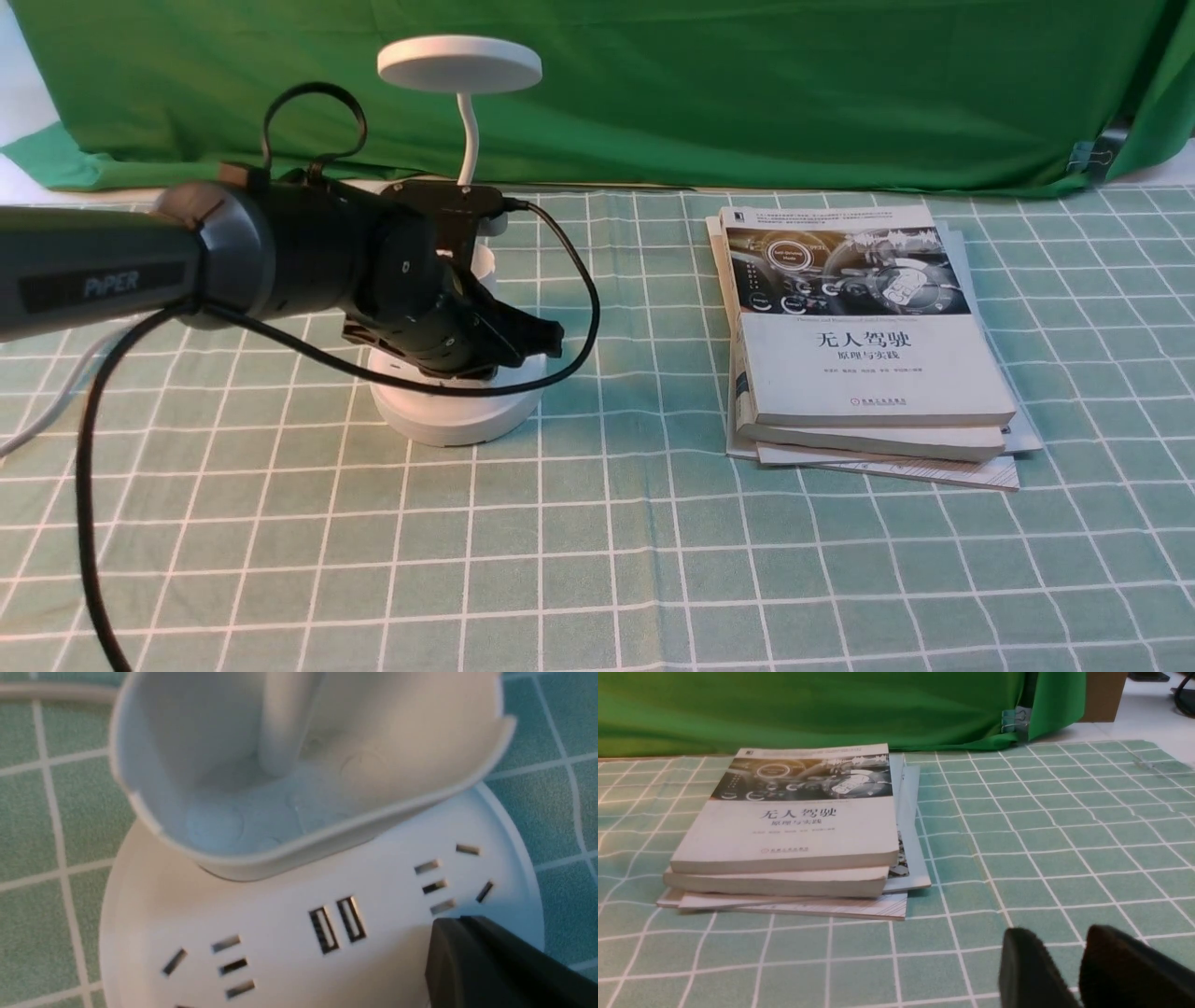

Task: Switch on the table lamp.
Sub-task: 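Press the power button on the lamp base to turn the lamp on with the left gripper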

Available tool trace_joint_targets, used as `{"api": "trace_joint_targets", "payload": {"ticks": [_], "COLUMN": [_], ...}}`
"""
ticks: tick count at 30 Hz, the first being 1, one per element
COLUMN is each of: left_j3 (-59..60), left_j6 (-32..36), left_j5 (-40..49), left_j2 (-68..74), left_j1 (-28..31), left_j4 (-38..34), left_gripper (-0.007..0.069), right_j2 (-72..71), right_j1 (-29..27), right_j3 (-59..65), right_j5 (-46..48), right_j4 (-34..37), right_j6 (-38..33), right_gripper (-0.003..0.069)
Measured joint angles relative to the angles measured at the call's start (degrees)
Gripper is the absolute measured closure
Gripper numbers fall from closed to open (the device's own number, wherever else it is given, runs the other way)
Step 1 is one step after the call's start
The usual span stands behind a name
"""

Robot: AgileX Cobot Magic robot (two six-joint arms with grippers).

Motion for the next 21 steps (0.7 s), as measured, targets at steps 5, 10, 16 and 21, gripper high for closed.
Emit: {"api": "trace_joint_targets", "payload": {"ticks": [5,10,16,21], "left_j3": [-0.5,-0.4,0.3,0.3], "left_j6": [0.6,1.0,1.1,1.1], "left_j5": [-0.7,-1.5,-0.1,-0.1], "left_j2": [0.7,0.0,-2.4,-3.4], "left_j1": [0.0,0.0,0.0,0.0], "left_j4": [-0.4,0.6,0.6,-0.7], "left_gripper": [0.0624,0.0624,0.0624,0.0624], "right_j2": [0.0,0.0,0.0,0.0], "right_j1": [0.0,0.0,0.0,0.0], "right_j3": [0.0,0.0,0.0,0.0], "right_j5": [0.0,0.0,0.0,0.0], "right_j4": [0.0,0.0,0.0,0.0], "right_j6": [0.0,0.0,0.0,0.0], "right_gripper": [0.0418,0.0418,0.0418,0.0418]}}
